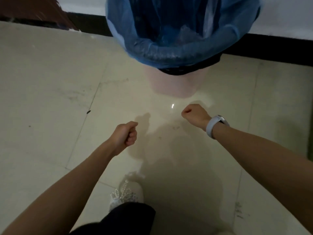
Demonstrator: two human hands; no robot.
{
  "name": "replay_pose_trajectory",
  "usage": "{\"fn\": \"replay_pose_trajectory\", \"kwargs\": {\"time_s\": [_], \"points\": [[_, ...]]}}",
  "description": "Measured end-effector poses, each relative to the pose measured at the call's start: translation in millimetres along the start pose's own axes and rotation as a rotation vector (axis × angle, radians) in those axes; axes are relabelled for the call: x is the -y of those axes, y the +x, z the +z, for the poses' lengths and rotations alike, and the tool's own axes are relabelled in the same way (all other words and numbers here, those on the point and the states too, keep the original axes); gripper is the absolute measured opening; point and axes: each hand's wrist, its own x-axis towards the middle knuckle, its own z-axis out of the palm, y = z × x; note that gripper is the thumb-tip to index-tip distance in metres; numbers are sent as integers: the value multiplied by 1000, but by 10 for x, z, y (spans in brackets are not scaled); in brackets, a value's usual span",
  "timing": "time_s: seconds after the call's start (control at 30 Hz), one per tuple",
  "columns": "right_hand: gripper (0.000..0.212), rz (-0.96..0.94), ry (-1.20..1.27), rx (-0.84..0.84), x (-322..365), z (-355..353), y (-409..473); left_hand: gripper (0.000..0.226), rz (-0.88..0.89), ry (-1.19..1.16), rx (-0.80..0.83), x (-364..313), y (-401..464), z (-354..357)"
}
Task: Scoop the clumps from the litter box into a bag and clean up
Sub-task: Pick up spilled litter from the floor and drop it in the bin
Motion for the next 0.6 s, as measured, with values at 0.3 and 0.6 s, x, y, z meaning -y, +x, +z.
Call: {"fn": "replay_pose_trajectory", "kwargs": {"time_s": [0.3, 0.6], "points": [[18, 66, 130, -346, -57, 581, 105, 19, 404, 391, -544, 416, 595, -387], [15, 83, 168, -421, -94, 691, 128, 26, 388, 551, -575, 434, 790, -333]]}}
